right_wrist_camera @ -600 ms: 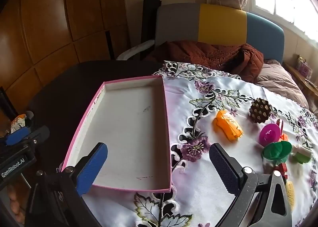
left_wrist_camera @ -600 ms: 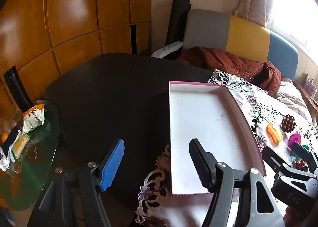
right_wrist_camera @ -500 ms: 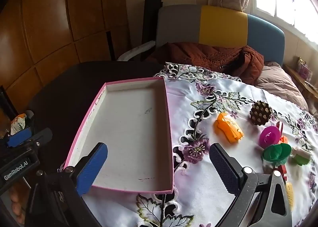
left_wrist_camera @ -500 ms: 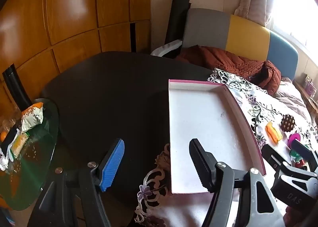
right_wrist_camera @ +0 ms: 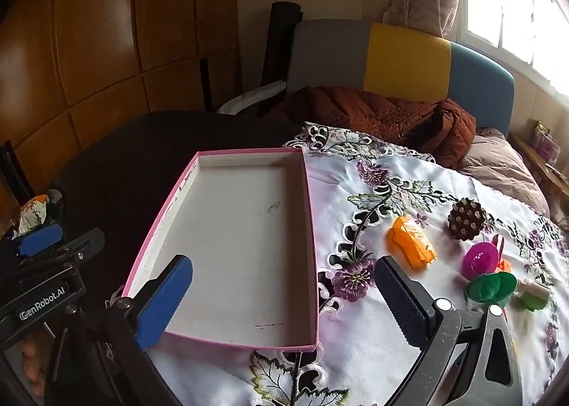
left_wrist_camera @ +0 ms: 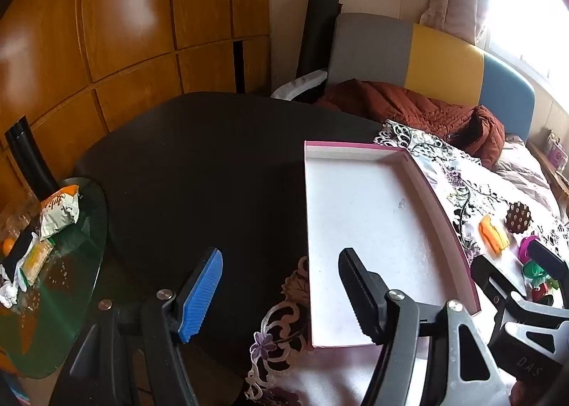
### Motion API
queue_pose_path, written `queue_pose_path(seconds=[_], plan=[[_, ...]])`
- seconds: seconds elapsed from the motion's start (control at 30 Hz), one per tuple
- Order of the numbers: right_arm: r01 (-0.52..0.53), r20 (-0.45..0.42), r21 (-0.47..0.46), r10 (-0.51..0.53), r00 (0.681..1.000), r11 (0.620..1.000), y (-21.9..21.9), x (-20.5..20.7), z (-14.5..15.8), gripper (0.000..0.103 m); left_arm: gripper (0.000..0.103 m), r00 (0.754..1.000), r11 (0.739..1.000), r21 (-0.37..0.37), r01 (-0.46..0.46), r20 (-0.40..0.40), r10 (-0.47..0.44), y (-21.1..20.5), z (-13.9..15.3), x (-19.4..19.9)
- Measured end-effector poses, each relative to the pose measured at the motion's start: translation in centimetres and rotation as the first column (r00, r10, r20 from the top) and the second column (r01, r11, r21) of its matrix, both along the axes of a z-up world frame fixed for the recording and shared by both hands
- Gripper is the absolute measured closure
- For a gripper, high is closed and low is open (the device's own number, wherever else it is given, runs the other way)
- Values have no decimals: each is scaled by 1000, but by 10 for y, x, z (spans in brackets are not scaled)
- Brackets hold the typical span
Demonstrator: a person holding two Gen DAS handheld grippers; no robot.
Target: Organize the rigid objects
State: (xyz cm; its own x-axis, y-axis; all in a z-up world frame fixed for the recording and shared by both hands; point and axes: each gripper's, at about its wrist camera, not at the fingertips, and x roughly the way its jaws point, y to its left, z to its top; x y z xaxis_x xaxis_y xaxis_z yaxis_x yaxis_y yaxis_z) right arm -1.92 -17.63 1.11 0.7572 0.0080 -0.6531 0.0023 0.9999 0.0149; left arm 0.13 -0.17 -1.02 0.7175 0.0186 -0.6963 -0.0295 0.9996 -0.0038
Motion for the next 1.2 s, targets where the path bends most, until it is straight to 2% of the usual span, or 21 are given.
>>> queue_pose_path(seconds=[0.63,1.2], plan=[[1,9,-9,-1,1000,1000,-4,-3,3,0,34,999,999,-4,39,-11,-39,-3,6,-6],[42,35,-25,-41,999,999,-30,-4,9,0,34,994,994,34,106,-23,-106,-23,13,-13]])
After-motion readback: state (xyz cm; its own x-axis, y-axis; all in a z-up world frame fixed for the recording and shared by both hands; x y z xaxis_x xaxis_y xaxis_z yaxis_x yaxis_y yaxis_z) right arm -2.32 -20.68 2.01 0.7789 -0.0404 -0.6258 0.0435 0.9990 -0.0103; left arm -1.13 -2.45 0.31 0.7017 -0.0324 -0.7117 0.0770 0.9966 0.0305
